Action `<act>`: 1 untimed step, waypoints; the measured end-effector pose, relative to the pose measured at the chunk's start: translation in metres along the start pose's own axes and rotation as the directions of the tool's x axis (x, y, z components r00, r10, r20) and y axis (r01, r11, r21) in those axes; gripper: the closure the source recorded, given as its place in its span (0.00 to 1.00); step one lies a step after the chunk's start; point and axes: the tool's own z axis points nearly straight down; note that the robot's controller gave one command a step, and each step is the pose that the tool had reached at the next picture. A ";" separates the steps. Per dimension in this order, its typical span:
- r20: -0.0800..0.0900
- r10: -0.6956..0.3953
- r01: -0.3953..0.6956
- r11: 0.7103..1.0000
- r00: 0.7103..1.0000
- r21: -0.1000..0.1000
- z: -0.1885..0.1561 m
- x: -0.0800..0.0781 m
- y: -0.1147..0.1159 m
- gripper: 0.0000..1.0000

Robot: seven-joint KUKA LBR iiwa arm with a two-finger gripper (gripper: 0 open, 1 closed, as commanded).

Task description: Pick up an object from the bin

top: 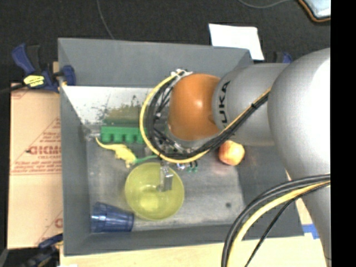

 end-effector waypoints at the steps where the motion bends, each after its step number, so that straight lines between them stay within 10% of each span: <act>1: 0.004 -0.007 0.007 1.000 1.000 -0.002 0.013 0.006 0.000 0.00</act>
Offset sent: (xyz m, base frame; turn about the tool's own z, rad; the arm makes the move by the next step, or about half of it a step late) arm -0.0048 -0.0027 -0.0151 -0.0056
